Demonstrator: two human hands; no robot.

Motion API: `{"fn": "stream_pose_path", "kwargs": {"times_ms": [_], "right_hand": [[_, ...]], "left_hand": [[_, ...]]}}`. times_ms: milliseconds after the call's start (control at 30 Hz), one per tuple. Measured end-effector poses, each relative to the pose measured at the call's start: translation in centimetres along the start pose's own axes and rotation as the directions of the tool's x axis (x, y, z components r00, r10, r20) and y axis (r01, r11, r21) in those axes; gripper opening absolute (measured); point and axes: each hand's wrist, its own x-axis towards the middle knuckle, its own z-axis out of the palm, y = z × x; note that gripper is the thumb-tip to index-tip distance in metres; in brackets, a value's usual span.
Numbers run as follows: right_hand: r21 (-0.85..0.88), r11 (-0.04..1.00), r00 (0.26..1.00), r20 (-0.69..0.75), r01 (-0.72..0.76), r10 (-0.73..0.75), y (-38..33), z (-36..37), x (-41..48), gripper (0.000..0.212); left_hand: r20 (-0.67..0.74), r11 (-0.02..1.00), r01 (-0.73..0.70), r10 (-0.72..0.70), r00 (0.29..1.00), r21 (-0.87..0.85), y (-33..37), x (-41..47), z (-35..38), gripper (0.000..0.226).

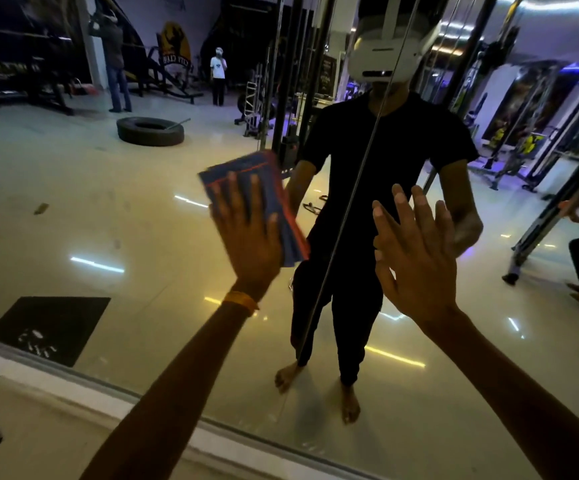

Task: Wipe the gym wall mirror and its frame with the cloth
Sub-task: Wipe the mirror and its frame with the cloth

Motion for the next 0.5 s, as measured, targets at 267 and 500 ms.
{"fn": "stream_pose_path", "kwargs": {"times_ms": [267,500], "right_hand": [[-0.027,0.999,0.999,-0.015,-0.04,0.039,-0.7,-0.5,2.0,0.06],[-0.049,0.996,0.994,-0.092,-0.07,0.066,-0.3,-1.0,5.0,0.06]], "left_hand": [[0.087,0.999,0.009,-0.013,0.996,0.037,0.4,2.4,-1.8,0.064],[-0.054,0.994,0.039,-0.034,0.998,0.098,-4.6,11.4,-3.9,0.064]]}}
